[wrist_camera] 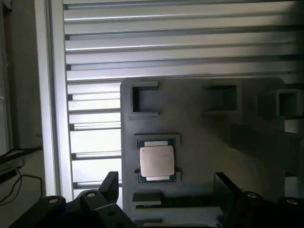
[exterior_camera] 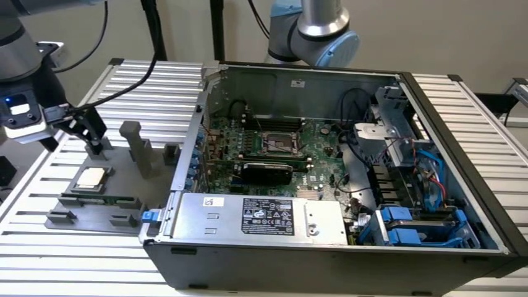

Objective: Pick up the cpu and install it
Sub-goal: 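Pick up the cpu and move it towards the insertion slot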

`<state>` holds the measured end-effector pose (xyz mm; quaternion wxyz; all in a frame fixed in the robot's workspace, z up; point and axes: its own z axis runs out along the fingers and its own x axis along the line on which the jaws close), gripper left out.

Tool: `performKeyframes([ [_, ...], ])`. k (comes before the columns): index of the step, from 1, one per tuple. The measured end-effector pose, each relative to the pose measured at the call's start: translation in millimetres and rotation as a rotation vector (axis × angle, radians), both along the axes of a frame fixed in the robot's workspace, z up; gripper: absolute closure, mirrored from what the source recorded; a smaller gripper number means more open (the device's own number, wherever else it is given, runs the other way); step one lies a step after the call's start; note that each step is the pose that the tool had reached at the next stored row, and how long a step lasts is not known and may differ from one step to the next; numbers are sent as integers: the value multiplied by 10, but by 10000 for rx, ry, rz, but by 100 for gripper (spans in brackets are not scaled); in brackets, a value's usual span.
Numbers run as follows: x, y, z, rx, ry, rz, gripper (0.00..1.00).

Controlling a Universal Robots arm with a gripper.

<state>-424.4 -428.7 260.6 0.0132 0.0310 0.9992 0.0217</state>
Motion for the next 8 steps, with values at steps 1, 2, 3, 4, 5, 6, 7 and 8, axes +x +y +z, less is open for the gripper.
performKeyframes([
  [1,0,-1,-19,-1,1,-1,11],
  [2,0,-3,-37,0,1,-2,11],
  [3,0,-4,-55,-1,0,-2,11],
  [4,0,-5,-73,0,0,-2,11],
  [5,0,-6,-92,0,0,-2,11],
  [6,0,-7,-109,0,0,-2,11],
  [7,0,-8,-127,0,0,-2,11],
  [8,0,-9,-146,0,0,-2,11],
])
